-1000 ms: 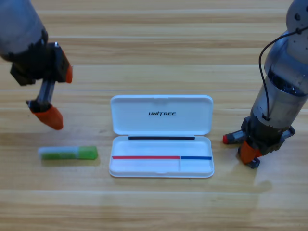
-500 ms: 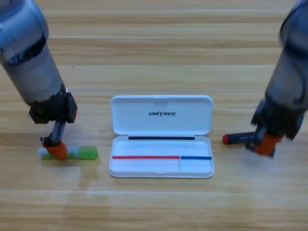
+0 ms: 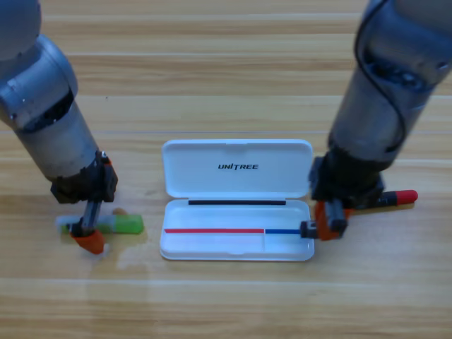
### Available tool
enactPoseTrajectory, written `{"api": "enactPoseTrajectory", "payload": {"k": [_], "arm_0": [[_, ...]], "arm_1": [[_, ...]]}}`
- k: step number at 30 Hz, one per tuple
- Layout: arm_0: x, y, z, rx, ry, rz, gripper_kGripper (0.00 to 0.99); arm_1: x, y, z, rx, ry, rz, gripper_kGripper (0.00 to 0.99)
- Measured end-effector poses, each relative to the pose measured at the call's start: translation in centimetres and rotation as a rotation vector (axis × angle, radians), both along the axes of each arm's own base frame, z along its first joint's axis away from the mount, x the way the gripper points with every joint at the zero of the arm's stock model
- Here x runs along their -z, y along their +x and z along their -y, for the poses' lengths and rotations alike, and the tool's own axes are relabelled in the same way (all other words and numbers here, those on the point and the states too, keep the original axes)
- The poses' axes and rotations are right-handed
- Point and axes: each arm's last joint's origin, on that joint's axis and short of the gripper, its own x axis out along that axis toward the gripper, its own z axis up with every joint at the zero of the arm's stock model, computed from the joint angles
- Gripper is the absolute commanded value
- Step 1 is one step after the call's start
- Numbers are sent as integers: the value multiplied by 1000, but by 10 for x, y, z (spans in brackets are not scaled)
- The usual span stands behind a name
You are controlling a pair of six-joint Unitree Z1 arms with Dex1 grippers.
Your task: Clean up eraser and pencils
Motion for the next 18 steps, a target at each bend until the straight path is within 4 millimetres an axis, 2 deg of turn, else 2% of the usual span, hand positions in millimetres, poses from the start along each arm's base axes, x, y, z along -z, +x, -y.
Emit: {"api": "enactPoseTrajectory", "payload": {"k": [5,10,14,18], "arm_0": [[8,-1,-2,-5,-2,13,965],[11,-1,-2,-9,-22,50,762],[12,-5,-5,-14,-36,79,499],[15,-7,-7,-12,-33,85,0]], "arm_1": [[12,11,-20,-30,-11,17,0],[17,19,-31,-35,-4,30,0],[26,24,-37,-35,-13,27,0],[33,26,-39,-36,-25,17,0]]}}
